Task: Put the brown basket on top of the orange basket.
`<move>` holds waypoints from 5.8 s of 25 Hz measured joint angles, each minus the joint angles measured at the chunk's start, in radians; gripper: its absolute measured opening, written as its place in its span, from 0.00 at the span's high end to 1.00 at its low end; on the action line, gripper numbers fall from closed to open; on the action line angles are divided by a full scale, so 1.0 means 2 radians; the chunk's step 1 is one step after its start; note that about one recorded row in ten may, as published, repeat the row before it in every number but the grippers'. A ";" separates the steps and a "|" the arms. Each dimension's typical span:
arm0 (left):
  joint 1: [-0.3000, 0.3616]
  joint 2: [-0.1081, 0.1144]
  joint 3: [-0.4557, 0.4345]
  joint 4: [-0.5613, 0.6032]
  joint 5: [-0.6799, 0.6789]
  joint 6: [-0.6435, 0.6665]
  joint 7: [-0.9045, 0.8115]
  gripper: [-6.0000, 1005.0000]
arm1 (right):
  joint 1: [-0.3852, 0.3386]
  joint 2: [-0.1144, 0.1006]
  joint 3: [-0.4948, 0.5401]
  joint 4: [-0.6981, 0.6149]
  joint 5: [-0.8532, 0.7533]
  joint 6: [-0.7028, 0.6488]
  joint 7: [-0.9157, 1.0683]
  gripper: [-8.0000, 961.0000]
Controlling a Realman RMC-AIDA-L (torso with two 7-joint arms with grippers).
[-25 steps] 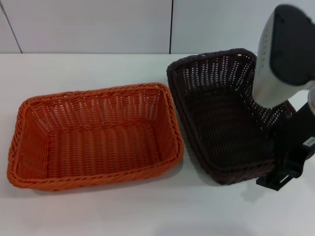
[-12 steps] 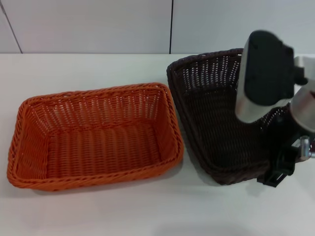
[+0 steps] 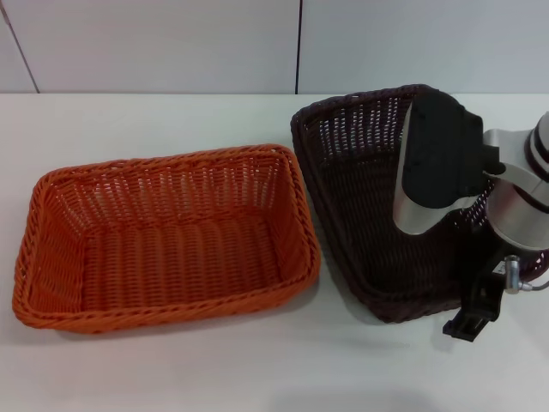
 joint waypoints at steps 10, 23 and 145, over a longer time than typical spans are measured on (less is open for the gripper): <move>0.002 0.001 -0.004 0.006 0.000 0.000 0.000 0.19 | 0.004 0.001 -0.009 0.040 -0.011 0.025 0.002 0.24; 0.000 0.003 -0.004 0.012 0.000 0.001 -0.004 0.19 | -0.015 0.002 -0.026 0.003 -0.035 0.044 0.005 0.60; -0.009 0.001 0.001 0.026 -0.006 -0.049 -0.039 0.19 | -0.246 0.003 -0.180 -0.276 -0.048 0.344 -0.540 0.34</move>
